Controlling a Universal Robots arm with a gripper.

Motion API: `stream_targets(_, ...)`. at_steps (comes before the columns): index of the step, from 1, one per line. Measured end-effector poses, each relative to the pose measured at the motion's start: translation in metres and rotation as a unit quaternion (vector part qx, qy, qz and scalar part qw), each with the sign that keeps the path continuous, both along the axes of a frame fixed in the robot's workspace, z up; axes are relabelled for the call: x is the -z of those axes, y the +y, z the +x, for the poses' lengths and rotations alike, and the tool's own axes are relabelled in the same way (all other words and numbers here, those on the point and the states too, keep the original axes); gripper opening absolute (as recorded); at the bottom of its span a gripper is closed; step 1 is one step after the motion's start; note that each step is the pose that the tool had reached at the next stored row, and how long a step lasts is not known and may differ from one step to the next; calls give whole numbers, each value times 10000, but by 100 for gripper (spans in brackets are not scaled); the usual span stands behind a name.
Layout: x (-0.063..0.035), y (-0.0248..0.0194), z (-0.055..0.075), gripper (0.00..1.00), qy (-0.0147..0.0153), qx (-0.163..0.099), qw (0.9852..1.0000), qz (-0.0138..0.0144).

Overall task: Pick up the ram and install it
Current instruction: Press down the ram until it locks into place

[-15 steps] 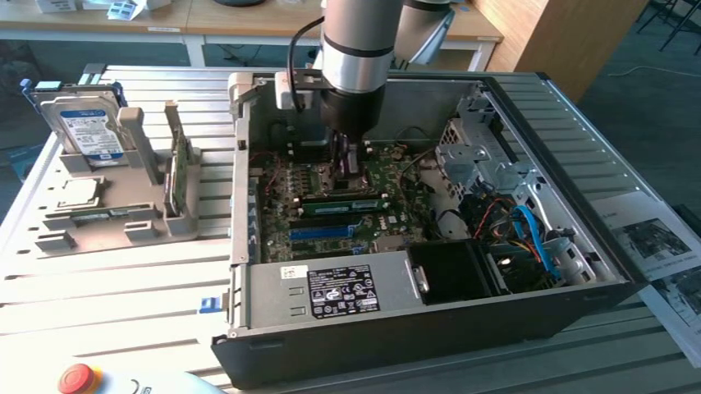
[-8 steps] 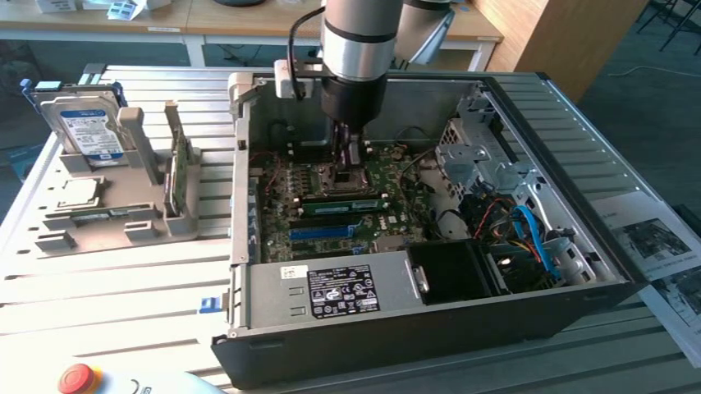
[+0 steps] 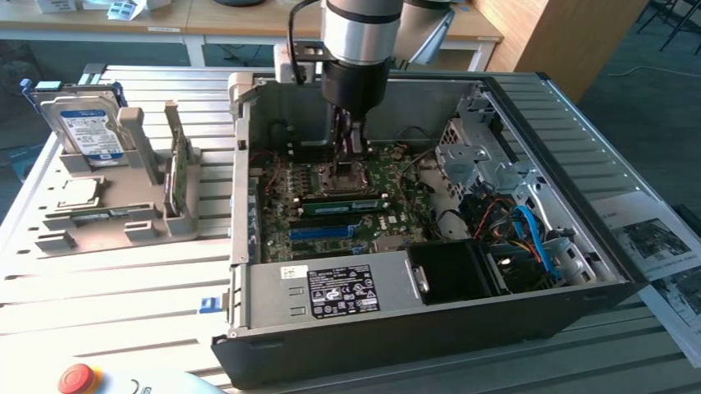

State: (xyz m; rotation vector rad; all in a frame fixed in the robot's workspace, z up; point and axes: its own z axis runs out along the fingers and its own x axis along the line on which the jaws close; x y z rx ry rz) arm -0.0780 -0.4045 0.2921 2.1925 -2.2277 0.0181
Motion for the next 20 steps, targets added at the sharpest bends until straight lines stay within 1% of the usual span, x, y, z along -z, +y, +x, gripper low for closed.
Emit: stream_targets(20,-484,0,0,10,0,0,10000,0)
